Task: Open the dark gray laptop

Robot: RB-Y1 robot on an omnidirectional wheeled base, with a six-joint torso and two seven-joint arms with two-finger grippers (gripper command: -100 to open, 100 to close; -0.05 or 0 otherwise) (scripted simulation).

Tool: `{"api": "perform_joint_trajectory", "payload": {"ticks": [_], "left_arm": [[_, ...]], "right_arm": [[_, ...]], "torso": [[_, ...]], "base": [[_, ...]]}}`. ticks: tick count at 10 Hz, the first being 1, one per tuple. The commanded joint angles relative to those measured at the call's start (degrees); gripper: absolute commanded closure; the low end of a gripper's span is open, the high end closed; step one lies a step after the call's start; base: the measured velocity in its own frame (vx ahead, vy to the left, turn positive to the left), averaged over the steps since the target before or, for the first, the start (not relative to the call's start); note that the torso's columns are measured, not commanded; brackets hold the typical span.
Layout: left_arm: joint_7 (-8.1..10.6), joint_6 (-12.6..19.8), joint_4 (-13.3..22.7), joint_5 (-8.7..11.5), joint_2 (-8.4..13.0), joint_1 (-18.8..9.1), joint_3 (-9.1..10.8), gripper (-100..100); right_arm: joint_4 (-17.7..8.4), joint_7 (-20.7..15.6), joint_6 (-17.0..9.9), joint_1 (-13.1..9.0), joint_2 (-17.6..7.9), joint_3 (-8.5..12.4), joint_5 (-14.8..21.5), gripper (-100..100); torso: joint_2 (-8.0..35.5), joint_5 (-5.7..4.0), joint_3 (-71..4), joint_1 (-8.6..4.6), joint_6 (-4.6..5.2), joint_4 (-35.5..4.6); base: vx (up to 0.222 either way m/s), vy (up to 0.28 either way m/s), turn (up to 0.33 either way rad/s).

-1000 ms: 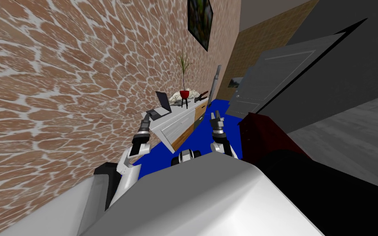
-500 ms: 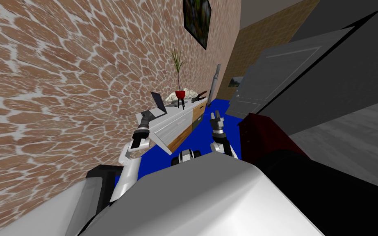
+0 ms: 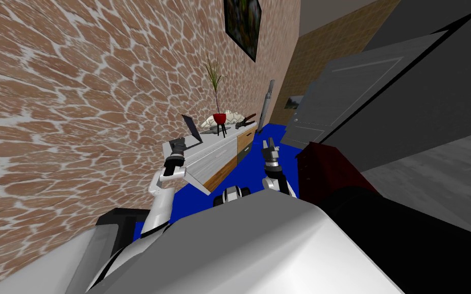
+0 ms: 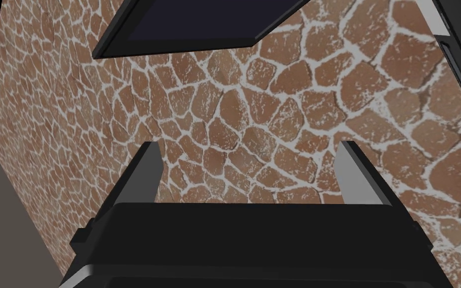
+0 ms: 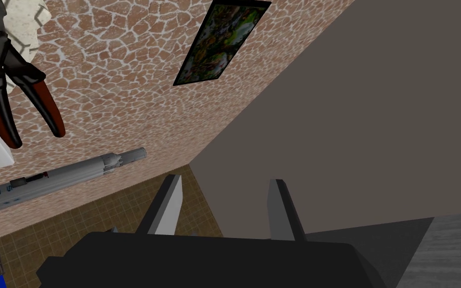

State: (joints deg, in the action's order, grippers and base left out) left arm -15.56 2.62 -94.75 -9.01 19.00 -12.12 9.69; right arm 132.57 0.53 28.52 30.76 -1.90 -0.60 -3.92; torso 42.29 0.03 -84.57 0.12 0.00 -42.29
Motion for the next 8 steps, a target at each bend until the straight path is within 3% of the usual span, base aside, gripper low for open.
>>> {"api": "perform_joint_trajectory", "payload": {"ticks": [1,4,5,8], "left_arm": [[-0.94,3.61,5.0,-0.81,1.63,-5.0,1.54,-100],[-1.8,6.77,11.11,-1.57,3.18,-10.68,2.98,-100],[-1.8,6.77,11.12,-1.57,3.18,-11.05,2.98,-100],[-2.63,9.86,16.12,-2.31,4.81,-15.82,4.39,-100]], "right_arm": [[0.0,0.0,0.0,0.0,0.0,0.0,0.0,0],[0.0,0.0,0.0,0.0,0.01,-0.01,0.0,0],[0.0,0.0,0.0,0.0,0.0,0.0,0.0,0],[0.0,0.0,0.0,0.0,0.0,0.0,0.0,0]], "torso": [[0.0,0.0,0.0,-0.04,0.0,0.0],[0.0,-0.05,0.0,-0.14,0.01,0.01],[0.1,0.01,0.06,0.0,-0.01,-0.03],[-0.01,-0.01,-0.01,-0.03,0.0,0.01]], "base": [[0.03,-0.17,0.029],[0.036,-0.181,0.018],[0.013,-0.108,0.01],[0.024,-0.111,0.014]]}}
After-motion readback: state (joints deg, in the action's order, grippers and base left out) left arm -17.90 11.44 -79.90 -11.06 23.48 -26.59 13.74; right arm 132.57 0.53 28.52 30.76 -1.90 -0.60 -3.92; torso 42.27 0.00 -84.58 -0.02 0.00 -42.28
